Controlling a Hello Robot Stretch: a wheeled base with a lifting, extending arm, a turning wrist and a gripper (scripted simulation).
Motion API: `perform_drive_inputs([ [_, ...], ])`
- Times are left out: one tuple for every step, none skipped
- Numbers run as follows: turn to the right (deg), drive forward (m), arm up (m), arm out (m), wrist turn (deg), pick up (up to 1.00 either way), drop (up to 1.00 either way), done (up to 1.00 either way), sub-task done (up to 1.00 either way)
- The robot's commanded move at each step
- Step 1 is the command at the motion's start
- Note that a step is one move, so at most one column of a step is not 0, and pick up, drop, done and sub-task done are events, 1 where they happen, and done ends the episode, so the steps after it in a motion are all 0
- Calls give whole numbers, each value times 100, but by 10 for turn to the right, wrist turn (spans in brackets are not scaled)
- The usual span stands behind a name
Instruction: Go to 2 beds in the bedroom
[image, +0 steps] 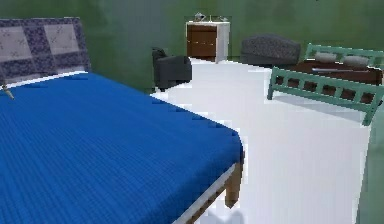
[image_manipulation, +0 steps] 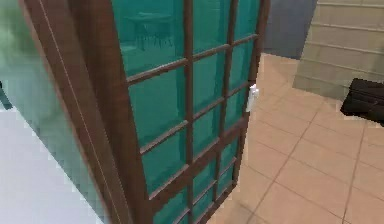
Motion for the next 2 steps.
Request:
perform_drive_inputs([
  [450,0,0,0,0,0,0,0,0],
  [60,0,0,0,0,0,0,0,0],
])
